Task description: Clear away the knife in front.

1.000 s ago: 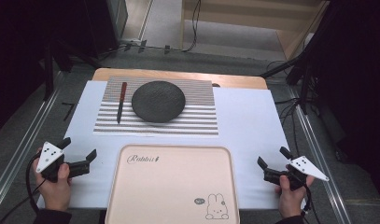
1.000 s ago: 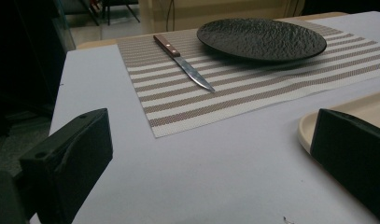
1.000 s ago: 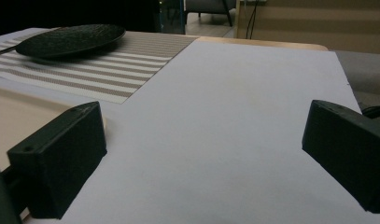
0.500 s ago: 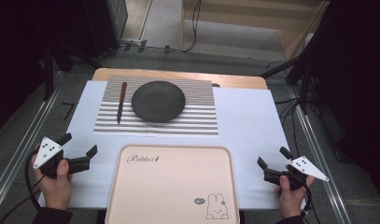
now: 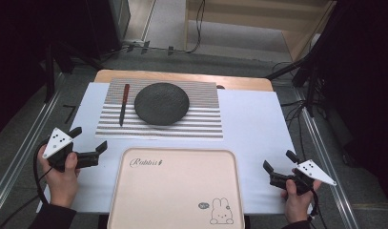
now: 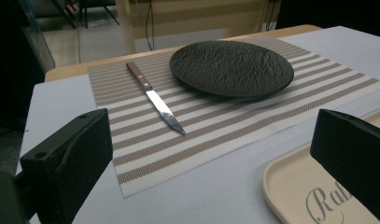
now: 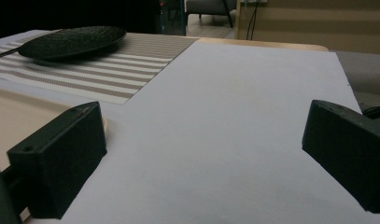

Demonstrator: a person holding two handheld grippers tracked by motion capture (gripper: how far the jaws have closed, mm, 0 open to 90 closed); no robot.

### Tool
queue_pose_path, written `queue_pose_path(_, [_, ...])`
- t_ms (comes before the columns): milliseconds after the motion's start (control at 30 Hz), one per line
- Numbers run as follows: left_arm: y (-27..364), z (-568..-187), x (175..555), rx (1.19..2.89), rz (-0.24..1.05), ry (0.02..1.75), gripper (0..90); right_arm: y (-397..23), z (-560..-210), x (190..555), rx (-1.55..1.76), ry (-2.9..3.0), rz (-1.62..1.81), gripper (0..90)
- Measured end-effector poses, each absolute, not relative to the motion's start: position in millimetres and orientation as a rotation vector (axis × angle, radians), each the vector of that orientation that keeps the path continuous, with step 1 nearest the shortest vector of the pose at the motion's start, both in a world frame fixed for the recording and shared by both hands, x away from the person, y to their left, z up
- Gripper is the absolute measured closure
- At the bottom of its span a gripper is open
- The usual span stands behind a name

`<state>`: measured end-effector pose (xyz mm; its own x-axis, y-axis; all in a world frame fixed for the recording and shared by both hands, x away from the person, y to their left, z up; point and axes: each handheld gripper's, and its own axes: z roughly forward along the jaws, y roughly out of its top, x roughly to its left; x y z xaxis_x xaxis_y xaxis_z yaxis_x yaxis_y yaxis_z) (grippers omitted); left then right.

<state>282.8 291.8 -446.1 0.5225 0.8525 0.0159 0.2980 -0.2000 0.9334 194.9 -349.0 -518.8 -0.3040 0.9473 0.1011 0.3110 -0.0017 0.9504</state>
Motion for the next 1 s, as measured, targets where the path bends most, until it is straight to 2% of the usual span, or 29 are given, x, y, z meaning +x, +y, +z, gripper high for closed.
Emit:
queue_pose_path(467, [277.3, -422.6, 328.5, 1.781, 0.658, 0.979, 0.0, -349.2, -518.8, 194.6, 1.313, 1.663, 1.325, 0.0])
queue_pose_path(1000, [259.8, -420.0, 385.4, 1.836, 0.607, 1.036, 0.0, -349.6, -518.7, 194.3, 1.317, 1.659, 1.334, 0.0])
